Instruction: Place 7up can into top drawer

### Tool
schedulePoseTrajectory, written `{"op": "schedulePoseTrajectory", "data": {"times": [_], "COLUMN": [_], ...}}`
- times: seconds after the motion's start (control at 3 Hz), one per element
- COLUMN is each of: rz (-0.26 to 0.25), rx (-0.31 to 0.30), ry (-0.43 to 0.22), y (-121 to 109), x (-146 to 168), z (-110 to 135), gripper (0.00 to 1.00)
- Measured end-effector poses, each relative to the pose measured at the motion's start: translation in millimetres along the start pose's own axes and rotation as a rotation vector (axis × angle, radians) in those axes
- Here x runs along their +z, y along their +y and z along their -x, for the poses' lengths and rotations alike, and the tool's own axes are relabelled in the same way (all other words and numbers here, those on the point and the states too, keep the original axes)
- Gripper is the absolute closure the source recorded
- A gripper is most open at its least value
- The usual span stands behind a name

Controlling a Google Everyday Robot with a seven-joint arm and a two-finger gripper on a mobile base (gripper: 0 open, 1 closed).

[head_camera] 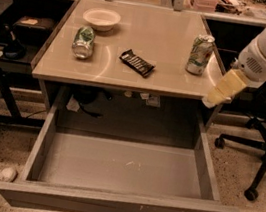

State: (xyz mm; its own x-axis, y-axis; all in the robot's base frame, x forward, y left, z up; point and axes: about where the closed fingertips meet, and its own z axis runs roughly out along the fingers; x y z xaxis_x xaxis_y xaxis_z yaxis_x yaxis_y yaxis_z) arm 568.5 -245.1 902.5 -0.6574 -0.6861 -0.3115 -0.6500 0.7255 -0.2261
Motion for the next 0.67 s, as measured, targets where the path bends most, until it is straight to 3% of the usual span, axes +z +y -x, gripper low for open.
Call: {"op": "schedulePoseTrajectory", "data": {"times": [0.33,0.67], "rz": [0.034,0.082], "rx": [0.069,0.127], "ry": [-0.071,-0.097], "y": [-5,-8], "x": [13,33], "z": [33,62], "gripper": [0.00,0.00]}}
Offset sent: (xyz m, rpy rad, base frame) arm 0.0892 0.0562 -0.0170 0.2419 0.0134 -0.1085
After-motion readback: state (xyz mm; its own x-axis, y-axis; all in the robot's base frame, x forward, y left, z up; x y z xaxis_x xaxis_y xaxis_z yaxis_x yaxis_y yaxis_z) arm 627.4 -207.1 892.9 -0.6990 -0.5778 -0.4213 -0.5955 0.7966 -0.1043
